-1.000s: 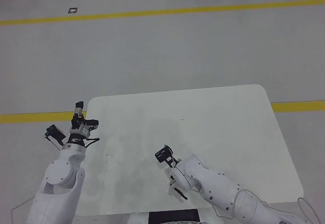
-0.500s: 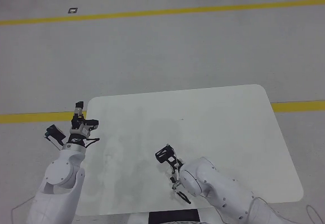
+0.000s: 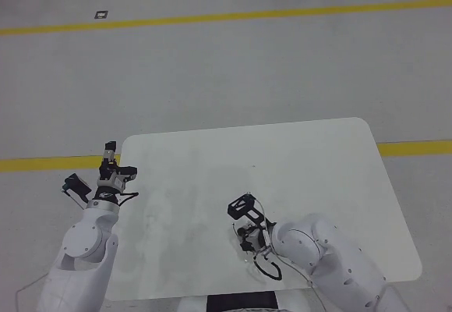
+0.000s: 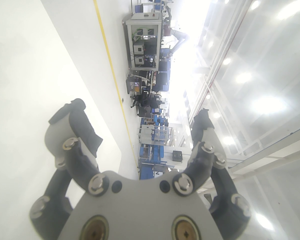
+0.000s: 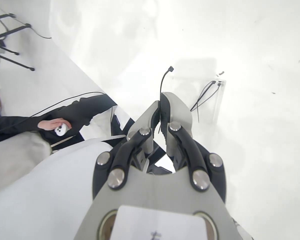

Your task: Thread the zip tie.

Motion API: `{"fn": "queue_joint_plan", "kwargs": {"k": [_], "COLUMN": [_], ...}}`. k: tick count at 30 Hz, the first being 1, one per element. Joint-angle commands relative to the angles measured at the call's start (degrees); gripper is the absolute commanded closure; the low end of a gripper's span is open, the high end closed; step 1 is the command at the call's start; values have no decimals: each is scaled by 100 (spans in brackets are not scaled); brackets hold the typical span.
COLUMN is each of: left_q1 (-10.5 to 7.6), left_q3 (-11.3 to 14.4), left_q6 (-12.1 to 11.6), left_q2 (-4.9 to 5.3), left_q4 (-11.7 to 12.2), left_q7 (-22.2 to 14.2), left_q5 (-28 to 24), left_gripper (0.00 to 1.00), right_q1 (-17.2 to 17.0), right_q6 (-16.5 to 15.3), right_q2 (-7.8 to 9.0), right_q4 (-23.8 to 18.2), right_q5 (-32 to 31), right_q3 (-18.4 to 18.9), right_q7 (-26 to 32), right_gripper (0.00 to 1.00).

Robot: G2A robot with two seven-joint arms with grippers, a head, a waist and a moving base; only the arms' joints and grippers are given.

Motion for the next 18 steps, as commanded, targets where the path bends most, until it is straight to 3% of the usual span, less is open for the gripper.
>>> {"fn": "queue_joint_plan", "kwargs": {"k": [1, 15, 18], "left_q1": [0, 0, 0], "left_q3": [0, 0, 0], "left_q6": [0, 0, 0], "left_q2": [0, 0, 0], "left_q4": [0, 0, 0], "left_q7": [0, 0, 0], "left_q5": [0, 0, 0], "left_gripper": [0, 0, 0], "right_q1": [3, 3, -54], "right_q6": [27, 27, 18], "right_q2": [-1, -1, -6], "right_q4": [0, 0, 127], "right_q5": [-44, -44, 185], "right_q3": [-5, -5, 62], "right_q7": [6, 6, -430], "right_gripper": [100, 100, 100]}}
